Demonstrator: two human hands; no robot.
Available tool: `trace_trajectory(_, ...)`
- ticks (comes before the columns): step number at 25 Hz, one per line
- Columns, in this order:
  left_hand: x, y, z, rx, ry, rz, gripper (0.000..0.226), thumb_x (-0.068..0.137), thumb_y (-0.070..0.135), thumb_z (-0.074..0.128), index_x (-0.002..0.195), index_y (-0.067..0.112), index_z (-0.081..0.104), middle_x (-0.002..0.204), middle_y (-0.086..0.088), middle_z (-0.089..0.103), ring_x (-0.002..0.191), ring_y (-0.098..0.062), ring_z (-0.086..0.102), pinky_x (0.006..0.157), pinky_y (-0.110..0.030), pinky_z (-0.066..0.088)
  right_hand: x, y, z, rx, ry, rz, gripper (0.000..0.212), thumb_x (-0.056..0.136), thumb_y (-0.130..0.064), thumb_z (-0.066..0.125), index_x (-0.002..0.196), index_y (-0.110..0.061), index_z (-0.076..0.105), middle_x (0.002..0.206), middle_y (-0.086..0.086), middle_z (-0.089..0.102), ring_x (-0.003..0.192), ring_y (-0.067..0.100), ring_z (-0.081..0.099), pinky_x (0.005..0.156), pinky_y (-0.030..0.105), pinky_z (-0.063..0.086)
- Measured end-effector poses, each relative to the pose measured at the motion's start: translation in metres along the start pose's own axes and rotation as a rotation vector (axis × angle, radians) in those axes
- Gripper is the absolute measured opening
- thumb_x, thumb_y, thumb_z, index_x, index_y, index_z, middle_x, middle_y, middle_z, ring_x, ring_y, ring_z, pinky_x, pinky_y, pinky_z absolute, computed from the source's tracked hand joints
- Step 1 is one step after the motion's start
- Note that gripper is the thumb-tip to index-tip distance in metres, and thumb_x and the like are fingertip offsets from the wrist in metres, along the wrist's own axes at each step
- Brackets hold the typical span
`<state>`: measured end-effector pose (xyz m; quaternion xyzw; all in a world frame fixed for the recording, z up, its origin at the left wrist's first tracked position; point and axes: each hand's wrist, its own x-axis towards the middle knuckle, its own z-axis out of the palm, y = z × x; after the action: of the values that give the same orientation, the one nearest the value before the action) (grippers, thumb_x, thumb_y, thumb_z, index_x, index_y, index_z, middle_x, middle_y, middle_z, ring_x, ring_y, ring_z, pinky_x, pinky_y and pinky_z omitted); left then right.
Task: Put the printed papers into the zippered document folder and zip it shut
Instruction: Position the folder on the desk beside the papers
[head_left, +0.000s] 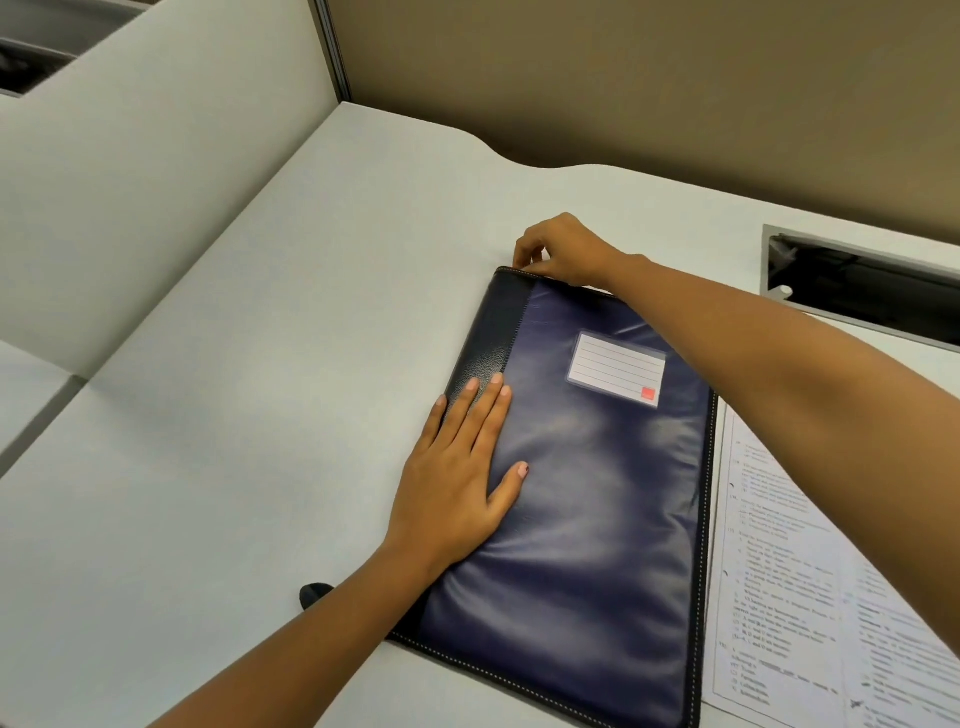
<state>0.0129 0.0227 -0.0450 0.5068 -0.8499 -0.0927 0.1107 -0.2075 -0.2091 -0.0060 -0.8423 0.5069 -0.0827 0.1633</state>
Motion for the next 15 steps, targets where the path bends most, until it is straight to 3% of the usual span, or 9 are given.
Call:
trace_trajectory(7,0.001,0.001,-0.001,-0.003,0.007,-0.025,0.068,0.095,0.053,0.029,0.151,0.023,0.008,0.159,0.007,0.007,0.145,-0.008,0.000,0.119,-0.038,0.012,-0.019,0.005,-0.012,-0.226,0.027,-0.213,0.008,0.085,-0.007,0.062,0.083,-0.005,0.069,0.086,0.010,0.067,0.077,0.029,0.061,0.069,0.038,0.051)
trace_trajectory(15,0.001,0.001,0.000,0.005,0.011,-0.036,0.068,0.094,0.054,0.029,0.151,0.023,0.008,0.159,0.007,0.007,0.145,-0.008,0.001,0.119,-0.038,0.012,-0.073,0.038,-0.024,-0.422,0.065,-0.250,0.008,0.088,-0.007,0.061,0.081,-0.006,0.066,0.084,0.010,0.065,0.078,0.033,0.062,0.059,0.036,0.049)
